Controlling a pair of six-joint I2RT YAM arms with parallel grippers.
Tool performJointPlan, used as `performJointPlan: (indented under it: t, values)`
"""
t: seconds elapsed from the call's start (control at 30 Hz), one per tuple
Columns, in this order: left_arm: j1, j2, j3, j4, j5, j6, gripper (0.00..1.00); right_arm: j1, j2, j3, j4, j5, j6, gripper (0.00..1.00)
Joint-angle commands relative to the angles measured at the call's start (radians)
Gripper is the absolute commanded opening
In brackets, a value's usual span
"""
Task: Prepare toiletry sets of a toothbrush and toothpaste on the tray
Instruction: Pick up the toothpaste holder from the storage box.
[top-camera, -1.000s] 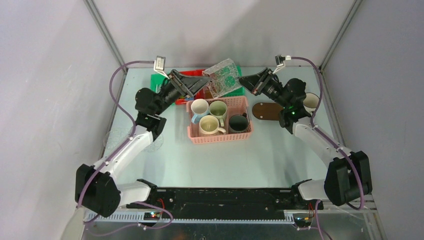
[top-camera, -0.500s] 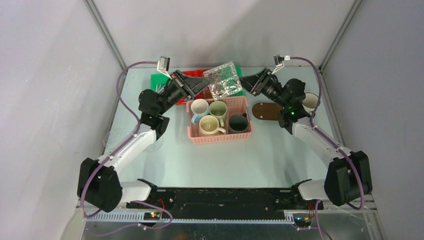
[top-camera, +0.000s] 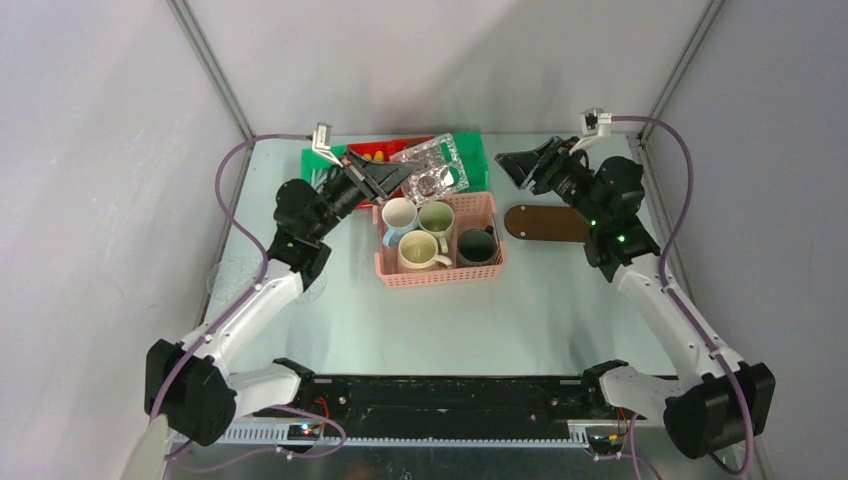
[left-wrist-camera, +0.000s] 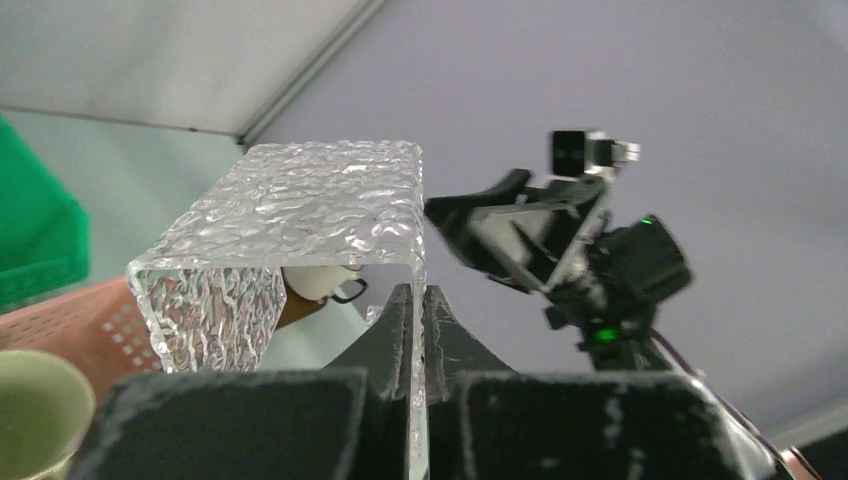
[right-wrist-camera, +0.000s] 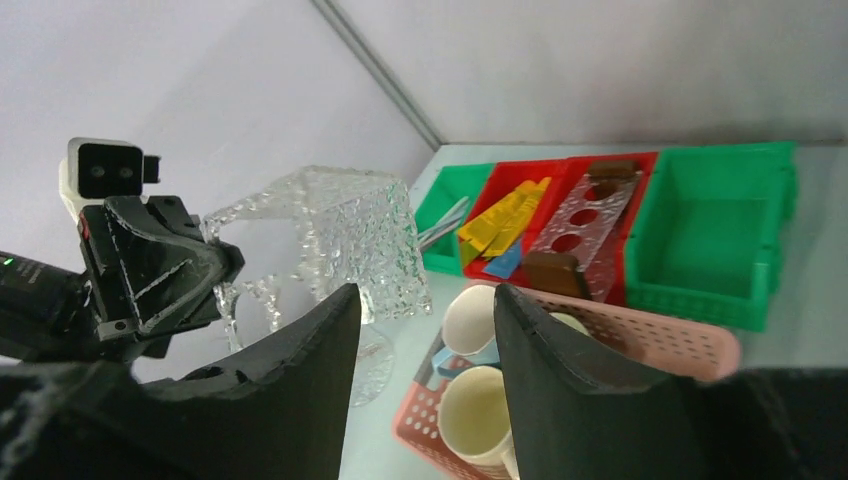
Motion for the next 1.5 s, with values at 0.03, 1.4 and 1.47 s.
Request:
performJointPlan:
  t: [0.03, 1.4, 1.47]
  values:
    - [-0.011, -0.044, 0.021, -0.150, -0.149, 0.105, 0.00, 0.052, -0.070, 0.126, -0.271, 0.158, -0.262, 0.56]
    - [-0.145, 0.021, 0.045, -0.210, -0.282, -0.041, 0.00, 0.480, 0.312, 0.482, -0.717, 0.513, -0.461, 0.36]
    - [-0.151, 0.024, 0.047, -0.208, -0.281, -0.042, 0.00, 0.480, 0.317, 0.483, -0.718, 0.517, -0.466, 0.33]
